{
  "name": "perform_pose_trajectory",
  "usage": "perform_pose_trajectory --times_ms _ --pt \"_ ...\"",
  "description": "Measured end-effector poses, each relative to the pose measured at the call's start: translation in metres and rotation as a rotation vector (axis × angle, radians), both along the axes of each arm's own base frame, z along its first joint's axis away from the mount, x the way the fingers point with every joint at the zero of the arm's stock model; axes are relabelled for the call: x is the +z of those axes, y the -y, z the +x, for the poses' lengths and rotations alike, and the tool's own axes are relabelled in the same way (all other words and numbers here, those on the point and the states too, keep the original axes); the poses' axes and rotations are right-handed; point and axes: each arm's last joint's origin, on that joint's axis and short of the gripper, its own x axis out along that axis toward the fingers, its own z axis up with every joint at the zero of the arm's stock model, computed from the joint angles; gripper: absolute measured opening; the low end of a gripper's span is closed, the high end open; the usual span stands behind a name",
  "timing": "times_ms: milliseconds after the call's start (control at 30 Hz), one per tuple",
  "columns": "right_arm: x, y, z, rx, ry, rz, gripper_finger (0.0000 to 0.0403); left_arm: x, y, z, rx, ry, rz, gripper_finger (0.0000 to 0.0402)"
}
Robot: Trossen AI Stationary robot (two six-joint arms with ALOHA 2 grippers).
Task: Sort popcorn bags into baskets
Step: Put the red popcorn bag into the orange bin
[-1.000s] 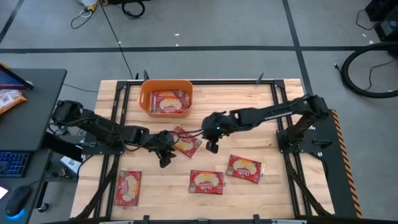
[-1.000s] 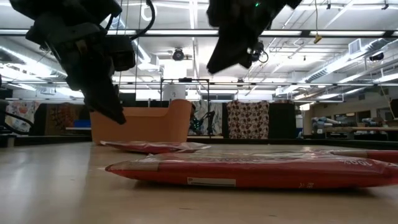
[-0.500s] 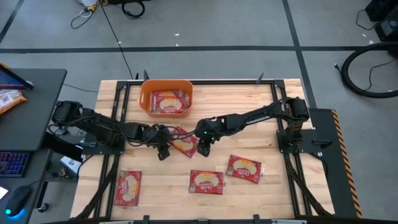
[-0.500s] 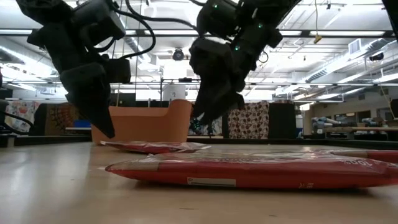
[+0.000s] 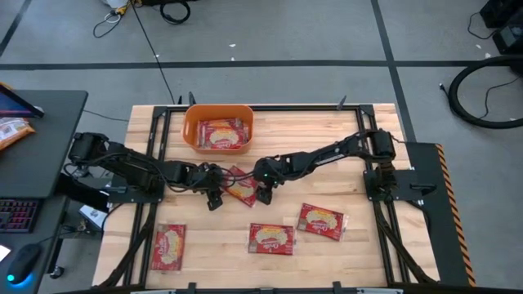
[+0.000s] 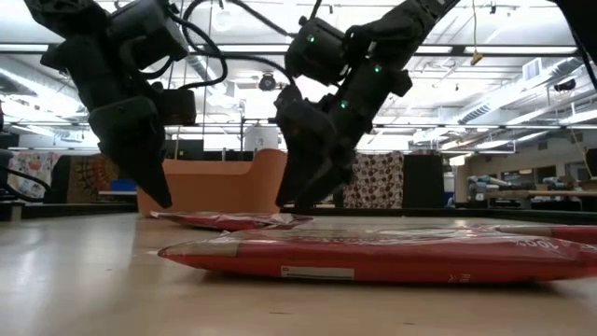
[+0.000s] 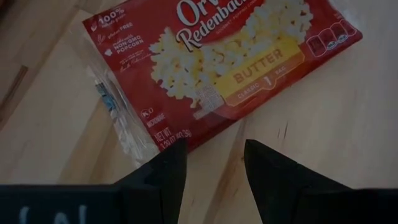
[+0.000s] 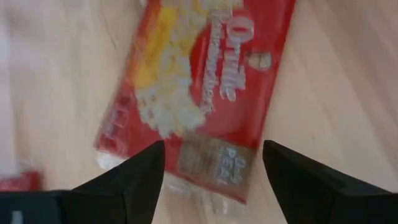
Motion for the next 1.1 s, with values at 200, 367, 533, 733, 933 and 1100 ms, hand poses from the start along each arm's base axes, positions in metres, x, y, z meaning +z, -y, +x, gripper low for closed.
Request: perform_pose_trajectory --times_ms 200,367,533,733,933,1100 --pt "-0.014 -0.005 0.003 -0.014 -0.021 -0.002 0.0245 0.0 0.0 0.0 0.0 -0.001 -0.016 0.0166" --pt "-0.016 -0.007 0.004 -0.015 -0.021 -0.026 0.0198 0.0 0.001 0.0 -0.001 -0.002 -0.029 0.0166" --pt "-0.017 -0.006 0.004 -0.018 -0.015 -0.045 0.012 0.0 0.001 0.0 0.014 0.001 -0.046 0.0166" --pt "-0.013 -0.006 0.001 -0.002 -0.034 -0.042 0.002 0.01 -0.002 -0.005 -0.028 -0.004 -0.215 0.0166" --pt "0.009 -0.005 -0.01 0.104 -0.065 -0.131 0.0013 0.04 -0.005 -0.014 -0.057 0.031 -0.291 0.0166" --pt "0.036 -0.008 -0.024 0.209 -0.085 -0.278 0.0007 0.059 -0.012 -0.017 0.067 0.147 -0.345 0.0167"
